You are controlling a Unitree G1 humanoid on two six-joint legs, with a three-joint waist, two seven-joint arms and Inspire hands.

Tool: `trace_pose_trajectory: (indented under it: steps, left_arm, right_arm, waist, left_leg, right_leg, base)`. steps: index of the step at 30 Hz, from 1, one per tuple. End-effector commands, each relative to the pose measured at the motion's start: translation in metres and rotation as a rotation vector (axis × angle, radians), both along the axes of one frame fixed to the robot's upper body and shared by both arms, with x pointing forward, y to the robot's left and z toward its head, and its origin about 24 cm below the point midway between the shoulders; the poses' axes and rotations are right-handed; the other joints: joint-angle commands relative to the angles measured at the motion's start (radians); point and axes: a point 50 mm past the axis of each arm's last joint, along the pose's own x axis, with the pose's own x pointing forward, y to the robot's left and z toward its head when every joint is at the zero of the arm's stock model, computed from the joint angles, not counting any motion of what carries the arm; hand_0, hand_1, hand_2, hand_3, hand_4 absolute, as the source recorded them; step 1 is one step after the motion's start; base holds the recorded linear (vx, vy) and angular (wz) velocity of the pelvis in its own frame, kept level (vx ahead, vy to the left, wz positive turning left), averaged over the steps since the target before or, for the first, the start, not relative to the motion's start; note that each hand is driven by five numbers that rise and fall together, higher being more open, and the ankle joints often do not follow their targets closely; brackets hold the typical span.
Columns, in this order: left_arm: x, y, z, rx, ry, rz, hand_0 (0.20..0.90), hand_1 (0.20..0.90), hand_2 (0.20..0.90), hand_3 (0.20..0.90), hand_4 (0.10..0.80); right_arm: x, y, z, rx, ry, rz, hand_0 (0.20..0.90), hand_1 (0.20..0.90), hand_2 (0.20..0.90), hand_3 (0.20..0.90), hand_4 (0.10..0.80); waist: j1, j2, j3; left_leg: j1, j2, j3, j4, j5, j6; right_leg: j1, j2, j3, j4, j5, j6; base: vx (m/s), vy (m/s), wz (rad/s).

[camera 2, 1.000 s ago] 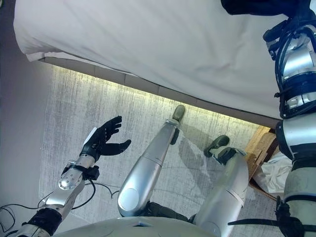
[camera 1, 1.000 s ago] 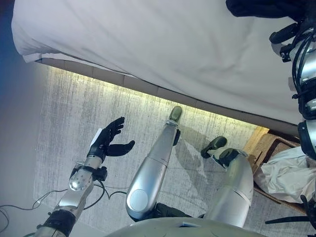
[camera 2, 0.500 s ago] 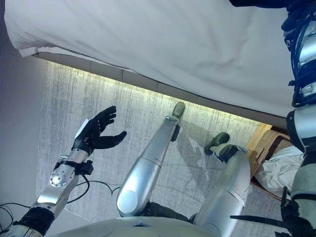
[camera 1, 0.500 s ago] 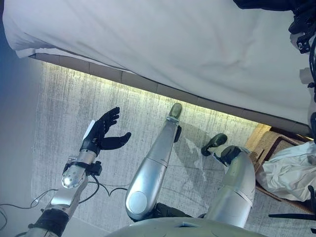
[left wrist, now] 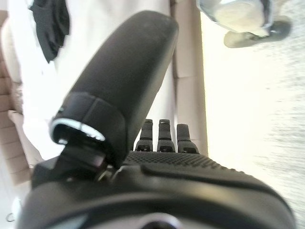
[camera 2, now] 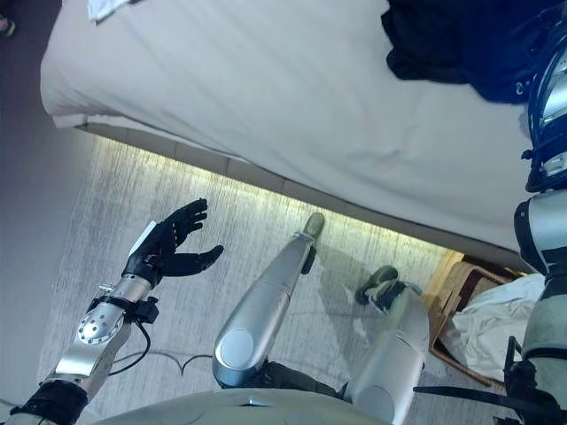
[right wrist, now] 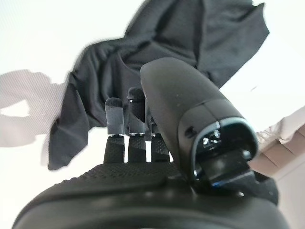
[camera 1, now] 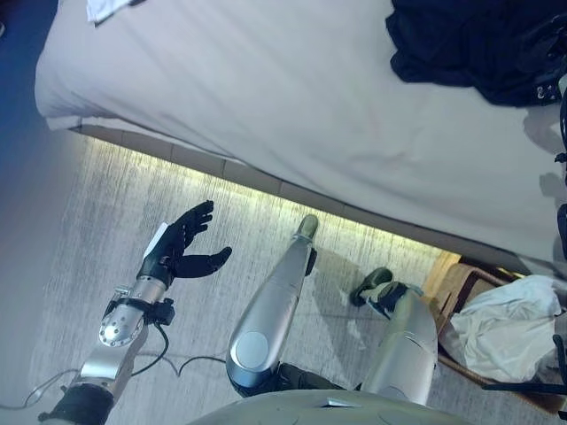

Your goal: Pick up the clothes from the bed and place them into the basket

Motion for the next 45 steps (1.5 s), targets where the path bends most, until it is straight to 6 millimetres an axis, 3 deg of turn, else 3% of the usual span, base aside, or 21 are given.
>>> trace_pose_trajectory:
  steps: [1,11,15,16,17,19,20,24,29,34,35,37,39,40,43,45]
  left_arm:
    - [-0.003,0.025,0.020,0.022,-0.104,0.055,0.900,0.900,0.900,0.900,0.800]
    - [0.002,0.018,0.015,0.036,-0.062,0.028,0.900,0.900,0.900,0.900,0.800]
    - [0.003,0.021,0.008,0.078,-0.026,0.068,0.900,0.900,0.900,0.900,0.800]
    - [0.003,0.022,0.004,0.093,-0.009,0.091,0.900,0.900,0.900,0.900,0.800]
    - [0.002,0.024,0.000,0.107,0.014,0.119,0.900,0.900,0.900,0.900,0.800]
    - [0.001,0.026,-0.004,0.121,0.032,0.146,0.900,0.900,0.900,0.900,0.800]
    - [0.000,0.030,-0.009,0.130,0.055,0.190,0.900,0.900,0.900,0.900,0.800]
    - [-0.003,0.041,-0.016,0.139,0.098,0.296,0.900,0.900,0.900,0.900,0.800]
    - [0.002,0.045,-0.015,0.095,0.103,0.385,0.900,0.900,0.900,0.900,0.800]
    - [0.008,0.042,-0.012,0.044,0.090,0.407,0.900,0.900,0.900,0.900,0.800]
    - [0.010,0.037,-0.014,0.007,0.088,0.406,0.900,0.900,0.900,0.900,0.800]
    - [0.012,0.030,-0.015,-0.014,0.078,0.379,0.900,0.900,0.900,0.900,0.800]
    - [0.016,0.026,-0.013,-0.024,0.070,0.351,0.900,0.900,0.900,0.900,0.800]
    - [0.018,0.026,-0.013,-0.023,0.065,0.351,0.900,0.900,0.900,0.900,0.800]
    - [0.023,0.022,-0.010,-0.019,0.048,0.353,0.900,0.900,0.900,0.900,0.800]
    - [0.031,0.021,0.001,-0.001,0.021,0.341,0.900,0.900,0.900,0.900,0.800]
  right_arm:
    - [-0.035,-0.032,0.043,-0.144,-0.104,-0.078,0.300,0.300,0.300,0.200,0.100]
    - [-0.043,-0.049,0.026,-0.121,-0.041,-0.084,0.300,0.300,0.300,0.200,0.100]
    - [-0.040,-0.050,0.012,-0.036,-0.048,-0.022,0.300,0.300,0.300,0.200,0.100]
    - [-0.037,-0.048,0.004,0.005,-0.050,0.009,0.495,0.495,0.495,0.428,0.328]
    - [-0.033,-0.045,-0.008,0.036,-0.036,0.045,0.900,0.900,0.900,0.900,0.800]
    - [-0.029,-0.042,-0.022,0.069,-0.031,0.079,0.900,0.900,0.900,0.900,0.800]
    - [-0.023,-0.035,-0.046,0.117,-0.013,0.128,0.900,0.900,0.900,0.900,0.800]
    - [-0.015,-0.017,-0.101,0.202,0.037,0.209,0.900,0.900,0.900,0.900,0.800]
    - [-0.014,0.001,-0.142,0.249,0.092,0.239,0.900,0.900,0.900,0.900,0.800]
    - [-0.015,0.010,-0.154,0.272,0.090,0.261,0.900,0.900,0.900,0.900,0.800]
    - [-0.013,0.014,-0.152,0.280,0.081,0.262,0.900,0.900,0.900,0.900,0.800]
    - [-0.015,0.012,-0.152,0.263,0.070,0.249,0.900,0.900,0.900,0.900,0.800]
    - [-0.015,0.015,-0.154,0.243,0.054,0.238,0.900,0.900,0.900,0.900,0.800]
    - [-0.013,0.020,-0.154,0.218,0.041,0.250,0.900,0.900,0.900,0.900,0.800]
    - [-0.012,0.023,-0.150,0.189,0.025,0.269,0.900,0.900,0.900,0.900,0.800]
    - [-0.014,0.018,-0.143,0.171,0.005,0.269,0.900,0.900,0.900,0.900,0.800]
  waist:
    - [0.041,-0.029,-0.047]
    - [0.036,-0.071,-0.136]
    - [0.018,-0.089,-0.166]
    - [0.012,-0.094,-0.173]
    - [0.004,-0.099,-0.185]
    - [-0.004,-0.102,-0.198]
    - [-0.023,-0.108,-0.220]
    - [-0.070,-0.121,-0.279]
    - [-0.119,-0.121,-0.344]
    - [-0.138,-0.127,-0.359]
    - [-0.147,-0.146,-0.360]
    - [-0.154,-0.154,-0.351]
    - [-0.153,-0.139,-0.352]
    - [-0.160,-0.138,-0.354]
    - [-0.158,-0.132,-0.360]
    - [-0.154,-0.127,-0.353]
  left_leg:
    - [0.091,0.023,0.058,0.006,-0.095,0.001]
    - [0.250,0.047,0.054,-0.119,-0.091,-0.012]
    - [0.305,0.061,0.067,-0.148,-0.102,-0.015]
    - [0.323,0.064,0.068,-0.160,-0.102,-0.017]
    - [0.346,0.068,0.069,-0.181,-0.100,-0.019]
    - [0.366,0.072,0.073,-0.222,-0.063,-0.014]
    - [0.411,0.080,0.078,-0.272,-0.051,-0.017]
    - [0.498,0.099,0.111,-0.370,-0.022,-0.024]
    - [0.551,0.119,0.134,-0.457,0.010,-0.029]
    - [0.568,0.130,0.130,-0.468,0.011,-0.038]
    - [0.544,0.134,0.137,-0.374,0.029,-0.058]
    - [0.479,0.125,0.156,-0.248,0.054,-0.064]
    - [0.476,0.102,0.179,-0.331,0.031,-0.053]
    - [0.496,0.113,0.204,-0.355,0.008,-0.041]
    - [0.521,0.090,0.164,-0.377,-0.018,-0.025]
    - [0.530,0.088,0.181,-0.375,-0.047,-0.002]
  right_leg:
    - [0.144,0.096,-0.065,-0.043,0.020,-0.032]
    - [0.330,0.110,-0.079,-0.232,0.058,-0.015]
    - [0.391,0.116,-0.075,-0.298,0.075,-0.004]
    - [0.407,0.119,-0.070,-0.316,0.080,0.000]
    - [0.427,0.123,-0.065,-0.343,0.086,0.006]
    - [0.445,0.125,-0.074,-0.388,0.123,0.007]
    - [0.473,0.133,-0.063,-0.438,0.138,0.020]
    - [0.530,0.162,-0.028,-0.542,0.169,0.043]
    - [0.558,0.190,0.000,-0.613,0.197,0.055]
    - [0.571,0.212,0.017,-0.635,0.196,0.046]
    - [0.589,0.215,0.036,-0.682,0.212,0.030]
    - [0.604,0.208,0.033,-0.706,0.230,0.021]
    - [0.611,0.213,0.025,-0.704,0.236,0.041]
    - [0.601,0.206,0.026,-0.688,0.231,0.048]
    - [0.580,0.196,0.041,-0.653,0.226,0.059]
    - [0.557,0.194,0.029,-0.548,0.188,0.059]
  base:
    - [0.046,0.014,-0.03]
    - [0.079,0.037,-0.09]
    - [0.064,0.043,-0.07]
    - [0.089,0.035,-0.05]
    - [0.088,0.027,-0.07]
    - [0.028,0.058,-0.10]
    - [0.058,0.059,-0.14]
    - [0.120,-0.006,-0.18]
    - [0.044,-0.048,-0.23]
    - [-0.017,-0.091,-0.16]
    - [-0.036,-0.074,-0.15]
    - [-0.030,-0.038,-0.15]
    - [0.034,0.046,-0.02]
    - [0.071,0.080,0.11]
    - [0.071,0.075,0.04]
    - [0.088,0.067,-0.05]
